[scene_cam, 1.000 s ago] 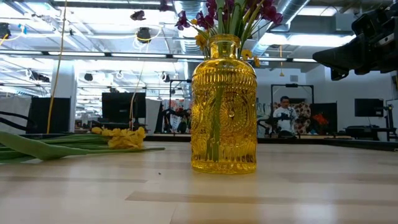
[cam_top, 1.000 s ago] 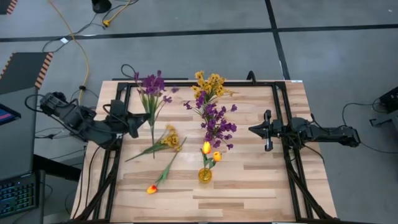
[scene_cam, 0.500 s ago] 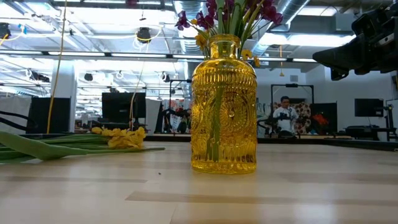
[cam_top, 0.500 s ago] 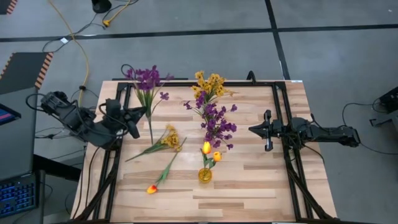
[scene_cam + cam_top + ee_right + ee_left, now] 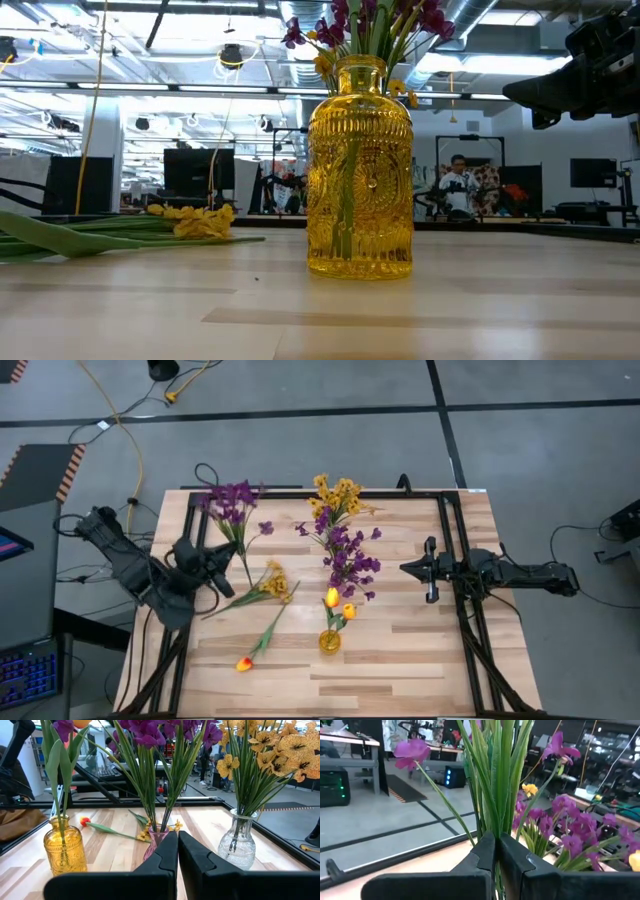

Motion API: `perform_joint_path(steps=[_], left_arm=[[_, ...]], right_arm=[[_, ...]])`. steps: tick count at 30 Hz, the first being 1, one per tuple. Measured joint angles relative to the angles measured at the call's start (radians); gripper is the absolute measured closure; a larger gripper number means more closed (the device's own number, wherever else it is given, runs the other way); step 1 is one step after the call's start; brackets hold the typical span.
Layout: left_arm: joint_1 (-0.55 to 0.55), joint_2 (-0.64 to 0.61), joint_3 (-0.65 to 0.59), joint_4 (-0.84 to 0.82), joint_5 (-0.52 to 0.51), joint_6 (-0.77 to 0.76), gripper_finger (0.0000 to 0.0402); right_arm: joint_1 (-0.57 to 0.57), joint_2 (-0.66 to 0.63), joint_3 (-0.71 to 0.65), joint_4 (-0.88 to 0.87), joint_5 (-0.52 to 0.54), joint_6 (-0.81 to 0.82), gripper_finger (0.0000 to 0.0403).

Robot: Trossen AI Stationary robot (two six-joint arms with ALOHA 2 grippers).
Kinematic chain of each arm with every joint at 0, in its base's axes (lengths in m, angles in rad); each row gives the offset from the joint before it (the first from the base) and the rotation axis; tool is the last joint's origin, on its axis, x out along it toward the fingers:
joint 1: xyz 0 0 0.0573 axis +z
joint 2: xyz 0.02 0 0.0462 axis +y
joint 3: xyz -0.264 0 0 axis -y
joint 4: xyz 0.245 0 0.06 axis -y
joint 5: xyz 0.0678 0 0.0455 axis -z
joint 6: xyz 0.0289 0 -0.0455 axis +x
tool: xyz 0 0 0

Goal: Sort flowers into vase by color
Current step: Put the violet flowers into the violet vase

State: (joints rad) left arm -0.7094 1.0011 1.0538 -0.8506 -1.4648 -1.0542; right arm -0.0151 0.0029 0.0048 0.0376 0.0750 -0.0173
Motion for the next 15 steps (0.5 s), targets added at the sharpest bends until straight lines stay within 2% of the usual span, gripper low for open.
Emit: perform_joint_path(steps=[6, 10, 15], left_arm=[[-0.069, 0.0, -0.197, 0.013, -0.097, -0.236, 0.0401], [-0.087, 0.001, -0.321, 0.041, -0.1, -0.384, 0.0401], [-0.088, 0.035, -0.428, 0.233, -0.101, -0.394, 0.0401]], right_arm=[[0.0, 0.0, 0.0, 0.0, 0.0, 0.0, 0.036], [0.0, 0.0, 0.0, 0.0, 0.0, 0.0, 0.036], [0.0, 0.0, 0.0, 0.0, 0.0, 0.0, 0.036]])
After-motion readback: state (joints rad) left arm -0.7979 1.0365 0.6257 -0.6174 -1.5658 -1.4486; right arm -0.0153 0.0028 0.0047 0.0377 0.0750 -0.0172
